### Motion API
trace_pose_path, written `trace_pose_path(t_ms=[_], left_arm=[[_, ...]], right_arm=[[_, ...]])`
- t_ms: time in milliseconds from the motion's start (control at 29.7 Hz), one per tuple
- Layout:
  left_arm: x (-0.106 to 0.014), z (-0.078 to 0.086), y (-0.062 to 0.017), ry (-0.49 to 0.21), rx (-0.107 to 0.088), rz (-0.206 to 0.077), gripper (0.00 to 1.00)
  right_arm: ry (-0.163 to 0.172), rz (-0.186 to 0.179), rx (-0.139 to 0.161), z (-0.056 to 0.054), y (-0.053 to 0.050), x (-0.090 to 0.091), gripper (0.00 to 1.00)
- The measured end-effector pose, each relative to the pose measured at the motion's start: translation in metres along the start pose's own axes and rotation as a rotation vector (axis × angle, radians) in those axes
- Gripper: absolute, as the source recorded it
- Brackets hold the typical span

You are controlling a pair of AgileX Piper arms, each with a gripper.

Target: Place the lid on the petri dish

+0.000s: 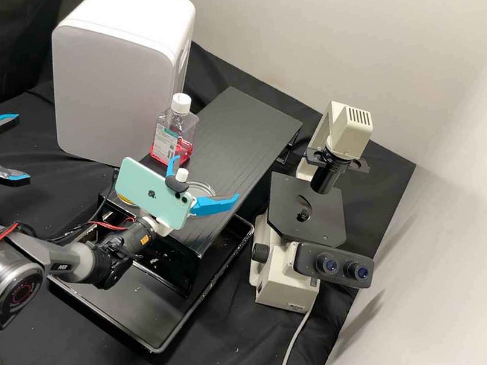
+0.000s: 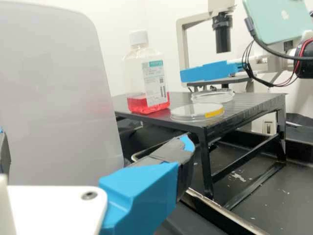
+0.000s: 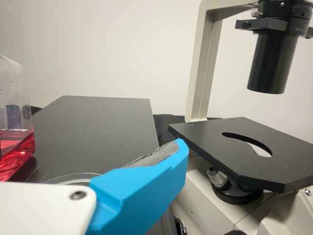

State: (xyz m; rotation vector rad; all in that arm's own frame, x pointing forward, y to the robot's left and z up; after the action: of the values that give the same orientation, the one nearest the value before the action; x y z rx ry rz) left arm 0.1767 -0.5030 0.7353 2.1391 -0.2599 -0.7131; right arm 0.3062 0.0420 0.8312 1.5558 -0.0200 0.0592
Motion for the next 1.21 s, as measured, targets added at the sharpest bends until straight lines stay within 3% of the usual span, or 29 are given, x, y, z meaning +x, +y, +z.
trace_pose_path(t_ms=[135,404,538,639,740,942,1211], left_arm=[[-0.007,0.004,0.0006,0.018,-0.023,0.012,1.00],[-0.010,0.006,-0.0002,0.009,-0.018,0.010,1.00],[-0.007,0.011,-0.0063,-0.049,-0.015,-0.030,1.00],[-0.005,0.015,-0.0124,-0.105,-0.040,-0.072,1.00],[-0.004,0.017,-0.0144,-0.140,-0.041,-0.088,1.00],[0.006,0.015,-0.0134,-0.166,-0.053,-0.092,1.00],[0.032,0.004,-0.0187,-0.138,-0.060,-0.107,1.00]], right_arm=[[0.000,0.000,0.000,0.000,0.000,0.000,1.00],[0.000,0.000,0.000,0.000,0.000,0.000,1.00],[0.000,0.000,0.000,0.000,0.000,0.000,1.00],[0.000,0.000,0.000,0.000,0.000,0.000,1.00],[0.000,0.000,0.000,0.000,0.000,0.000,1.00],[0.000,0.000,0.000,0.000,0.000,0.000,1.00],[0.000,0.000,0.000,0.000,0.000,0.000,1.00]])
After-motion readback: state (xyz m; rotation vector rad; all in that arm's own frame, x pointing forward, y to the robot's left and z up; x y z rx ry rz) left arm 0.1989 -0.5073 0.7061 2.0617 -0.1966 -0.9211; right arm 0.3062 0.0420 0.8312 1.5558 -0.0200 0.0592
